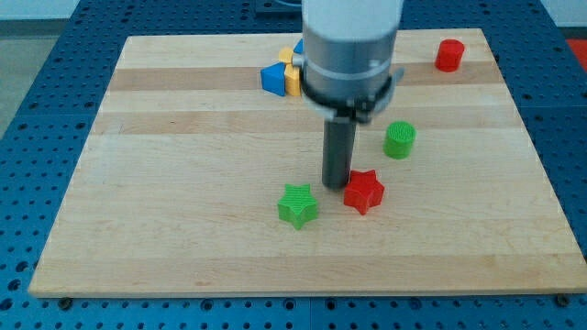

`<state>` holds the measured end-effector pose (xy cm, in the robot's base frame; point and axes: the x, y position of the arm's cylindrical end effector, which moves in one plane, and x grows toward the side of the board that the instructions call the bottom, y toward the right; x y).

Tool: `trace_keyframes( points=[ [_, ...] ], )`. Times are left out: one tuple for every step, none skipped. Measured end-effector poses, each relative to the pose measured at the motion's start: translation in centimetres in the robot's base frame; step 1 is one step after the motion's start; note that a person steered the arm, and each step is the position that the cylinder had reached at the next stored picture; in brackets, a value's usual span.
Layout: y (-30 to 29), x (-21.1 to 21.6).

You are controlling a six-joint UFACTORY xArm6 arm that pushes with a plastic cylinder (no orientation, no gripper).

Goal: Touch your arm left side of the red star

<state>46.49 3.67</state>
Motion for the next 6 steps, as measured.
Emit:
trace_keyframes(
  points=[
    [0.2, -7.0],
    [0.2, -8.1],
    [0.2, -3.9],
    [0.2, 2.2],
    [0.2, 5.6],
    [0.2, 7.6]
  ],
)
